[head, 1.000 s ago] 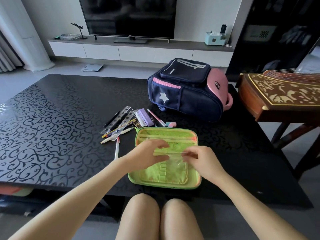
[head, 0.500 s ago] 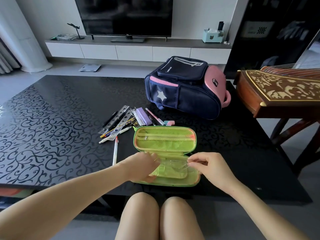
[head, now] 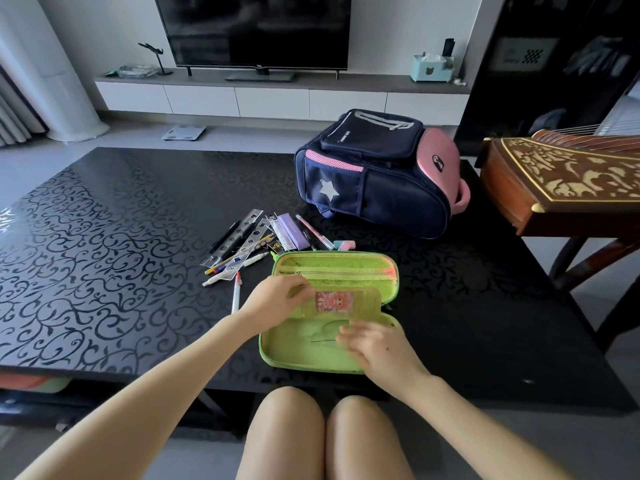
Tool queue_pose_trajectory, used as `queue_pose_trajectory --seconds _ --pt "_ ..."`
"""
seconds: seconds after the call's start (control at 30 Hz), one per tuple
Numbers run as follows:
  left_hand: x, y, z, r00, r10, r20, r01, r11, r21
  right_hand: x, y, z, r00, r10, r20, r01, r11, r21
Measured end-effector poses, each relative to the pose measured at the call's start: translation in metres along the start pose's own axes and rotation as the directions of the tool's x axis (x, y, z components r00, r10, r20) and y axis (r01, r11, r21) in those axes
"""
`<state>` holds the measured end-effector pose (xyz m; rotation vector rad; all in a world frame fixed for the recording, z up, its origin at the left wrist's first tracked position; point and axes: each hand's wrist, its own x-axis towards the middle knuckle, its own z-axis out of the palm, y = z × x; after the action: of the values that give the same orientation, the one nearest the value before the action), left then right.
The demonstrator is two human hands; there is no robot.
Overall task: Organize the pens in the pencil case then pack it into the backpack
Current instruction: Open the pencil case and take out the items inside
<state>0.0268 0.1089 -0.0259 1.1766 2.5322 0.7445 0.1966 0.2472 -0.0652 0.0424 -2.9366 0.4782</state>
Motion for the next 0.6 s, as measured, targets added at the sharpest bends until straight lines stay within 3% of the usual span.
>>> queue_pose_trajectory --seconds 0.17,0.27,0.47,0.6 --pt "0.001 -0.009 0.0 1.0 -0.012 0.006 0.013 0.991 -0.132 -0.001 0.008 -0.012 0.943 0.133 0.303 -0.157 0.986 0.056" --pt "0.002 -0.011 0.001 1.0 -0.011 0.014 0.013 0.988 -0.157 0.001 0.009 -0.022 0.885 0.136 0.445 -0.198 0.976 0.096" --pt "0.0 -0.012 0.001 1.0 0.009 0.027 -0.005 0.99 -0.141 0.005 -0.003 -0.042 0.881 0.063 0.469 -0.129 0.985 0.111" --pt "-0.002 -0.016 0.0 0.999 0.018 0.027 -0.014 0.991 -0.135 -0.002 0.0 -0.036 0.915 0.067 0.397 -0.059 0.998 -0.034"
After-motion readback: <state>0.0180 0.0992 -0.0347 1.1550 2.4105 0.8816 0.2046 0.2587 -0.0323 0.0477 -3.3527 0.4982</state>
